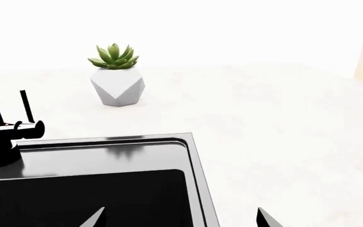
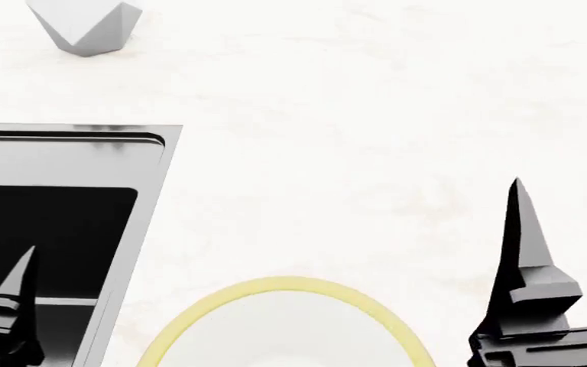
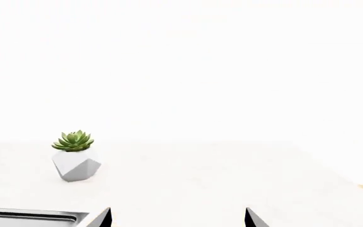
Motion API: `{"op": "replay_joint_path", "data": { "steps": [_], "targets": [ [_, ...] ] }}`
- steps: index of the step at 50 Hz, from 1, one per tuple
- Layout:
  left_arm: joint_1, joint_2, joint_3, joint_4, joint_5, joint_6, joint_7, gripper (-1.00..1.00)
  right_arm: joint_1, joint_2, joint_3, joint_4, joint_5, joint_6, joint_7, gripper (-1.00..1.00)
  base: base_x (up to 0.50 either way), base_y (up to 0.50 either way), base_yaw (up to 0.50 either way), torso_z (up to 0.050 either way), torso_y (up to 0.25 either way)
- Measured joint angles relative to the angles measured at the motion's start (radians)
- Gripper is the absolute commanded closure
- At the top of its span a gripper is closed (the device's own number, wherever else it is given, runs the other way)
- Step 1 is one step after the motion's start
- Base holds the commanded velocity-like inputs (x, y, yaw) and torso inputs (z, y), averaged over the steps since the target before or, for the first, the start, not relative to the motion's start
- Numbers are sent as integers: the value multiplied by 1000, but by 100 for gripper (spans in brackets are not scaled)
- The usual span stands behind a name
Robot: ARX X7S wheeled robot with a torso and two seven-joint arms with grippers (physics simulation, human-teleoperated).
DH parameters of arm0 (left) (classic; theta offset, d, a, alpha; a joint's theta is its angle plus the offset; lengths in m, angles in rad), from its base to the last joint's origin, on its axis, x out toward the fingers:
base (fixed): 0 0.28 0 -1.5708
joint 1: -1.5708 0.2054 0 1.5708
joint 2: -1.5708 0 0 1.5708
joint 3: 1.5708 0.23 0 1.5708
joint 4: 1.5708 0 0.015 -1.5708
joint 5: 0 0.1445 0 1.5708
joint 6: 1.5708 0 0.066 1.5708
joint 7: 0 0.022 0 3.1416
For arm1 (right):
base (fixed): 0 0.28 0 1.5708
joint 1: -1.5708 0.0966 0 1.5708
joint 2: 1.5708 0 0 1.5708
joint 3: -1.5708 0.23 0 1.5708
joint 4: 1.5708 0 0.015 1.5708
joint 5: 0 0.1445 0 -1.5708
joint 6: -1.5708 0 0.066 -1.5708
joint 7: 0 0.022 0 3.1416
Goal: There is a mixed pile of frozen fruits and vegetables on the counter. Locate all the frozen vegetables and place the items in a bowl on the counter. Take all the frozen fruits and defrost them in a running sink.
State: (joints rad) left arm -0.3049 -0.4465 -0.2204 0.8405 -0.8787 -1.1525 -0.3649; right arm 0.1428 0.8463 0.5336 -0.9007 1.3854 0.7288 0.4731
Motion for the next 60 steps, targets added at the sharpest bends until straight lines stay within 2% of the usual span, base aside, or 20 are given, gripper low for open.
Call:
{"op": "replay_joint_path", "data": {
  "steps": [10, 19, 40, 60],
  "targets": [
    [9, -14, -29, 11, -31, -8, -7, -100, -124, 2, 111, -43, -1, -2, 3, -100, 0, 10, 0, 0, 0],
    [22, -24, -51, 22, -60, -11, -11, -100, -165, 21, 158, -59, 18, -1, 19, -100, 23, 500, 0, 0, 0],
    [53, -50, -125, 43, -121, -12, -29, -100, -179, 49, 139, -90, 75, 3, 55, -100, -12, 500, 0, 0, 0],
    [89, -60, -143, 43, -127, 16, -26, -100, -228, 9, 140, -114, 48, 6, 22, -100, -96, 500, 0, 0, 0]
  ]
}}
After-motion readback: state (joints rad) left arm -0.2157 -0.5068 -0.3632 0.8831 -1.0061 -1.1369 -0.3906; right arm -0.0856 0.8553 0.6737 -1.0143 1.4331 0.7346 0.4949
